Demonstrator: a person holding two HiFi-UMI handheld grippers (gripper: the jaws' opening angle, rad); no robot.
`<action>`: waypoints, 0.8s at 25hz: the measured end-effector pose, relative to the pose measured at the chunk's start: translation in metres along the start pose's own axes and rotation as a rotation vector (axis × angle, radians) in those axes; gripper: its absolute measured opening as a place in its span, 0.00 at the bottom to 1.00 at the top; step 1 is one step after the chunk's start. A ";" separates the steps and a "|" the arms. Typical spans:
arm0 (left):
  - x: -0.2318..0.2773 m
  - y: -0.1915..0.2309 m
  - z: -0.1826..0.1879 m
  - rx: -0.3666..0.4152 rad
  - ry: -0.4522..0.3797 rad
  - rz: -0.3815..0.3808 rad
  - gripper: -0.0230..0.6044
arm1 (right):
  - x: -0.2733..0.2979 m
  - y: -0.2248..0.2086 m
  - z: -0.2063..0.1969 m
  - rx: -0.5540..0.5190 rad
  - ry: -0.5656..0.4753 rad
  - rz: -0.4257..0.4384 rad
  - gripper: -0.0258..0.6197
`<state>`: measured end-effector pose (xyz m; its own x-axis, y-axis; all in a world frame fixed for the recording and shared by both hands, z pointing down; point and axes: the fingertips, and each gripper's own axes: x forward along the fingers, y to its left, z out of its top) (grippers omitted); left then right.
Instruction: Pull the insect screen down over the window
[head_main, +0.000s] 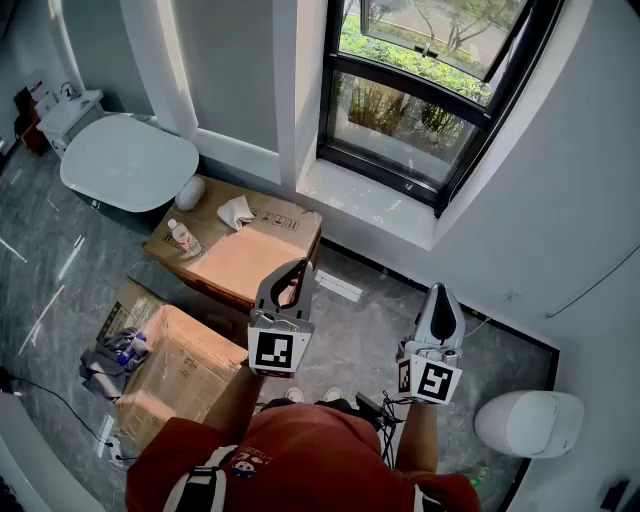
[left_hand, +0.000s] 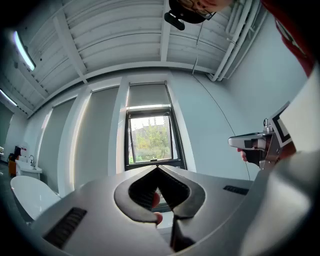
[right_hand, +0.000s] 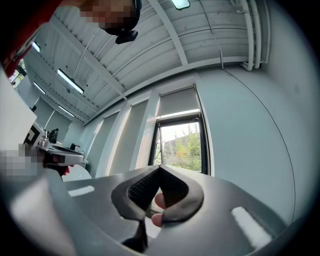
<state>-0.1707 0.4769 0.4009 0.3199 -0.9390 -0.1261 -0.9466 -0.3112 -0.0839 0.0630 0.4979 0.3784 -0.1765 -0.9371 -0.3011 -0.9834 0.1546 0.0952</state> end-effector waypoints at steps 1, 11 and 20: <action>0.000 -0.002 0.003 -0.008 -0.011 0.009 0.05 | -0.001 -0.003 0.001 -0.007 0.004 0.001 0.06; 0.003 -0.042 0.013 -0.012 -0.017 -0.021 0.04 | -0.013 -0.029 0.005 -0.004 -0.006 0.002 0.06; 0.020 -0.072 0.010 -0.014 -0.016 -0.012 0.05 | -0.021 -0.065 -0.004 0.039 -0.035 -0.014 0.05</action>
<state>-0.0956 0.4824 0.3949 0.3314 -0.9328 -0.1415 -0.9433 -0.3243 -0.0713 0.1311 0.5063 0.3828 -0.1635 -0.9280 -0.3348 -0.9865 0.1543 0.0539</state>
